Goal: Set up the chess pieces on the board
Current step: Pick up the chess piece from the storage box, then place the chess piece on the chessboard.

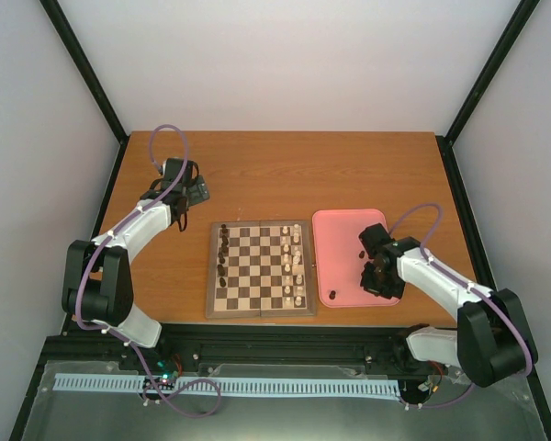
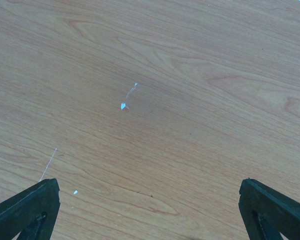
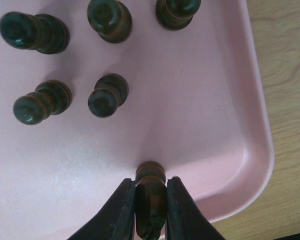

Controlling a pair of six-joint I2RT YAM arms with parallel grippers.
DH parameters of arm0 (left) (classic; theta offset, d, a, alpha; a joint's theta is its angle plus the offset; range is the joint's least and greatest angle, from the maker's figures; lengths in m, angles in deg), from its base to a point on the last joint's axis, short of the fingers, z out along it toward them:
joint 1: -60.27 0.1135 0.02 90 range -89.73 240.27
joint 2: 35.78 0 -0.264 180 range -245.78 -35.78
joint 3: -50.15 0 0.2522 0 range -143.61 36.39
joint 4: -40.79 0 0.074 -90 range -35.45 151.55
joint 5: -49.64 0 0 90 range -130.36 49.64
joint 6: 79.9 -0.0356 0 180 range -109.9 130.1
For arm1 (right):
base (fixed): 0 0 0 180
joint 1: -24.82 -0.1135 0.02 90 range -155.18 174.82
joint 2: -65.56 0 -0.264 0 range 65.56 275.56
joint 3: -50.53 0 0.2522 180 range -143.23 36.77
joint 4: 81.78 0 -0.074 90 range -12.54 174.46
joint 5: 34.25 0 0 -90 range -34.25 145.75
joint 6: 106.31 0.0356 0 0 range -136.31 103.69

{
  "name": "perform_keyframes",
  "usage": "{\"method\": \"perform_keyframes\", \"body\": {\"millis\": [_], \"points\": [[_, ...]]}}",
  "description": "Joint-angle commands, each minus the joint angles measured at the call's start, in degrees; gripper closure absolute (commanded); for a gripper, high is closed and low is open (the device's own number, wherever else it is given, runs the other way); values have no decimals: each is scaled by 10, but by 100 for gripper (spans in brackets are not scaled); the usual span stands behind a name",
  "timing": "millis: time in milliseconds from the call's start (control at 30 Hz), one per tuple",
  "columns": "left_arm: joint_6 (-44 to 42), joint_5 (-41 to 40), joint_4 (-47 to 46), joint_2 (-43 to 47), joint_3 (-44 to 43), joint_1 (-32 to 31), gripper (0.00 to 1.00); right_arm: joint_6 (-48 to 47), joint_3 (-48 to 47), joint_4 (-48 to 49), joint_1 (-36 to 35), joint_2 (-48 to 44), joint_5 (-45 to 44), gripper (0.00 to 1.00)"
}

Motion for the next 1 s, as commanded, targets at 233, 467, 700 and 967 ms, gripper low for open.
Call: {"method": "perform_keyframes", "body": {"millis": [233,467,700,967], "points": [[-8,-10,7,1,-22,-4,0,-16,-86,-60,-17,-64,-3,97],[-9,-9,9,1,-24,-4,0,-23,-244,-117,-157,10,-62,97],[-9,-4,9,-5,-27,-4,0,-62,-444,-115,-328,182,-84,97],[-7,-3,8,6,-21,-4,0,-108,-582,-83,-431,353,-29,97]]}}
